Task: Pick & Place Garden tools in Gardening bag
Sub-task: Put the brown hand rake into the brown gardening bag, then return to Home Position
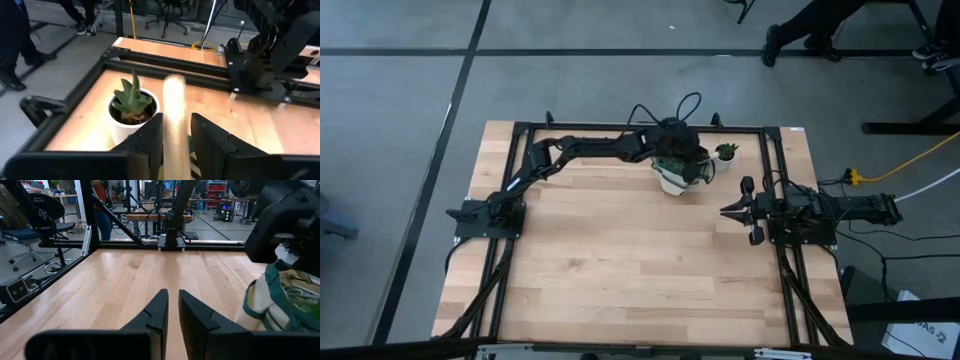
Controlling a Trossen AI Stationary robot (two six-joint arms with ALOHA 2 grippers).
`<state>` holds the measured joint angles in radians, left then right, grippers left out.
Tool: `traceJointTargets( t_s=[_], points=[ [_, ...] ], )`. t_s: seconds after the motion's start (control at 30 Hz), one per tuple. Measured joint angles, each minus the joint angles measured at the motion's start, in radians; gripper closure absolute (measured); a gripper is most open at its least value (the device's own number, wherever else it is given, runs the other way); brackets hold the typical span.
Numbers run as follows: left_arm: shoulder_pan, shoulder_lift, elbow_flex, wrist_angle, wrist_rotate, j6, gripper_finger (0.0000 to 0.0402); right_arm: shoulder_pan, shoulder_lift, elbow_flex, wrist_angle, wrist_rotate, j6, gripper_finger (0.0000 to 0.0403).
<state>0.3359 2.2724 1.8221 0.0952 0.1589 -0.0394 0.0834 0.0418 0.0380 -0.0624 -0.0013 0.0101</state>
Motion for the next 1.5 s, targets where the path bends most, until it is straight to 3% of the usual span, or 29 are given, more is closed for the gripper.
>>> traceJointTargets(
  t_s=[0.57,0.77,0.93,1.07,1.33,1.5],
  points=[
    [0.029,-0.076,0.000,-0.049,0.002,-0.015,0.0227,0.000,0.000,0.000,0.000,0.000,0.000,0.0355],
    [0.065,-0.158,0.000,-0.075,0.119,0.000,0.0218,0.000,0.000,0.000,0.000,0.000,0.000,0.0355],
    [0.088,-0.208,0.000,-0.135,0.120,-0.008,0.0231,0.000,0.000,0.000,0.000,0.000,0.000,0.0355],
    [0.096,-0.235,0.000,-0.281,0.108,-0.005,0.0245,0.000,0.000,0.000,0.000,0.000,0.000,0.0355],
    [0.053,-0.260,0.000,-0.557,-0.017,0.091,0.0295,0.000,0.000,0.000,0.000,0.000,0.000,0.0355],
    [0.023,-0.287,0.000,-0.576,-0.023,0.134,0.0336,0.000,0.000,0.000,0.000,0.000,0.000,0.0355]
  ],
)
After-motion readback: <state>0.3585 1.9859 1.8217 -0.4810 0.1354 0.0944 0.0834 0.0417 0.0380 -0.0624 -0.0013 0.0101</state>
